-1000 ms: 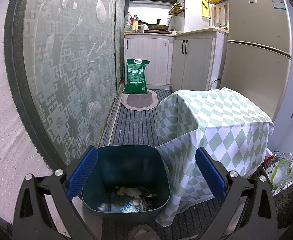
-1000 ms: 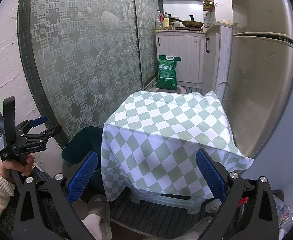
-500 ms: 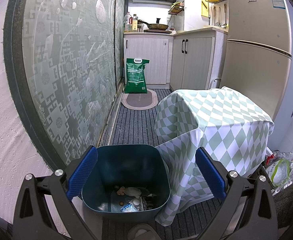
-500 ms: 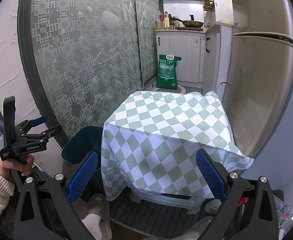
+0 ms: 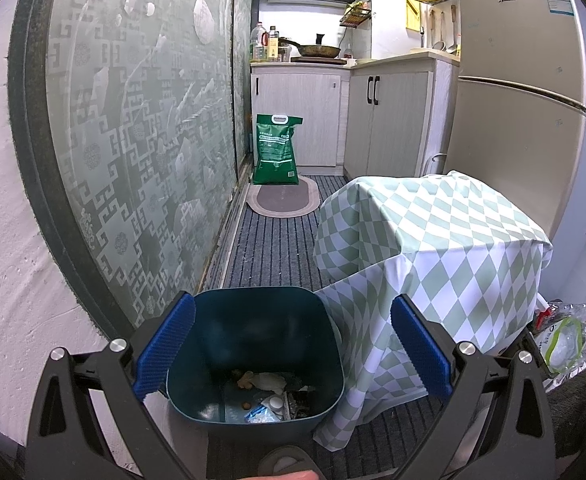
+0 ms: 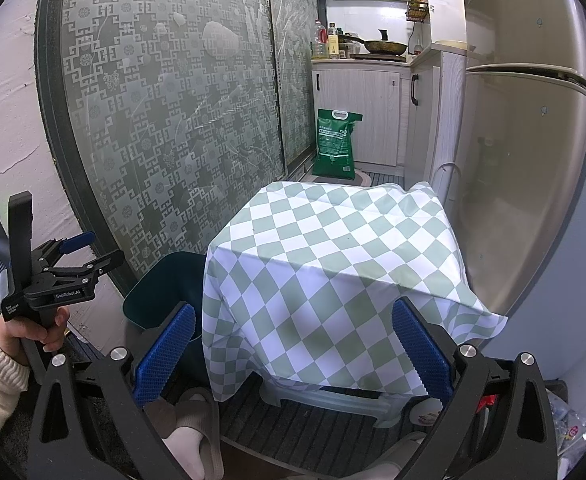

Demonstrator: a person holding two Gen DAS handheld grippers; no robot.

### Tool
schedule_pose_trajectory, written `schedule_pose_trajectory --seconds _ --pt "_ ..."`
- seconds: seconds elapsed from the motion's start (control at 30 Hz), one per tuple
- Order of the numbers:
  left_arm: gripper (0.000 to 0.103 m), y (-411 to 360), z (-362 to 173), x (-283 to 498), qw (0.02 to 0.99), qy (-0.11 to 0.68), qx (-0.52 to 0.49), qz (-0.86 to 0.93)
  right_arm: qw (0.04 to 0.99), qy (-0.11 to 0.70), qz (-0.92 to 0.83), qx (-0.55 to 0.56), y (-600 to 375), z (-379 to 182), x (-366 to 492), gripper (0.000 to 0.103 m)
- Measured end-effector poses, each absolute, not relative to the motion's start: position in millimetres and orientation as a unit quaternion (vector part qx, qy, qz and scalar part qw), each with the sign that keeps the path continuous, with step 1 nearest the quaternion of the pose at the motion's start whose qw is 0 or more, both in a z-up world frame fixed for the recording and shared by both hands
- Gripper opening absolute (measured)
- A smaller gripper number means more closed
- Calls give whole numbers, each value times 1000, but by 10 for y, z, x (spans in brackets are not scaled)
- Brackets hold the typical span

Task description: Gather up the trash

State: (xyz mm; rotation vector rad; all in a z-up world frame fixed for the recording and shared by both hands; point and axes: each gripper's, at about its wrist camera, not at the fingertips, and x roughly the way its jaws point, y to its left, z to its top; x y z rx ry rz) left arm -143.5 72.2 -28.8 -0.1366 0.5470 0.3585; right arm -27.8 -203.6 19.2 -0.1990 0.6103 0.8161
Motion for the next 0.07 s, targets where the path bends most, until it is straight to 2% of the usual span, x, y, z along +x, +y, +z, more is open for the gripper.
schedule_pose_trajectory --seconds 0.07 --pt "100 722 -289 -1435 945 268 -68 175 868 292 390 -95 -2037 190 -277 100"
